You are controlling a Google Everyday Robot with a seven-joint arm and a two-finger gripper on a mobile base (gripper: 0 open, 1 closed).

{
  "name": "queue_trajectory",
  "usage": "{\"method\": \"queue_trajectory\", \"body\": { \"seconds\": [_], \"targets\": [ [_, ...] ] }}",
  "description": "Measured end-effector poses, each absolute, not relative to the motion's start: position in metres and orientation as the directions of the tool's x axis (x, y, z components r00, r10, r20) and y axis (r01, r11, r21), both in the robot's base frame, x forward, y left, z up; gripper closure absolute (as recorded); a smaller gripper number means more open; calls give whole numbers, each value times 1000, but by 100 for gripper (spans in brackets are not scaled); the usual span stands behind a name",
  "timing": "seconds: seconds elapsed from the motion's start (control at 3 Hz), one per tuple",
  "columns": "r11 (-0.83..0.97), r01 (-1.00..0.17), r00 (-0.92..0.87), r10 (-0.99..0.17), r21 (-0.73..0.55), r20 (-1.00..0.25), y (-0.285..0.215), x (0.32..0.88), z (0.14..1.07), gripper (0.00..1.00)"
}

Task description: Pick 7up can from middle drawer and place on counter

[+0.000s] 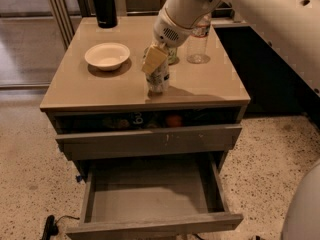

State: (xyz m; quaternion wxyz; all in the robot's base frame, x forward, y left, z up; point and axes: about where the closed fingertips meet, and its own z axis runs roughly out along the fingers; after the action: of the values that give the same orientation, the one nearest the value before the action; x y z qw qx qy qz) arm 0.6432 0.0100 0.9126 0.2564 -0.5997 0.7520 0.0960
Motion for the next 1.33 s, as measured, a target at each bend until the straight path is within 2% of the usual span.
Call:
{"method": "queue_trajectory", "body": {
  "seconds": [0.67, 1.33],
  "targets": [
    [262, -958, -150, -801, -114, -580, 16, 645, 908, 100],
    [255, -965, -171, -795, -66, -582, 17, 644, 900, 100]
  ]
}}
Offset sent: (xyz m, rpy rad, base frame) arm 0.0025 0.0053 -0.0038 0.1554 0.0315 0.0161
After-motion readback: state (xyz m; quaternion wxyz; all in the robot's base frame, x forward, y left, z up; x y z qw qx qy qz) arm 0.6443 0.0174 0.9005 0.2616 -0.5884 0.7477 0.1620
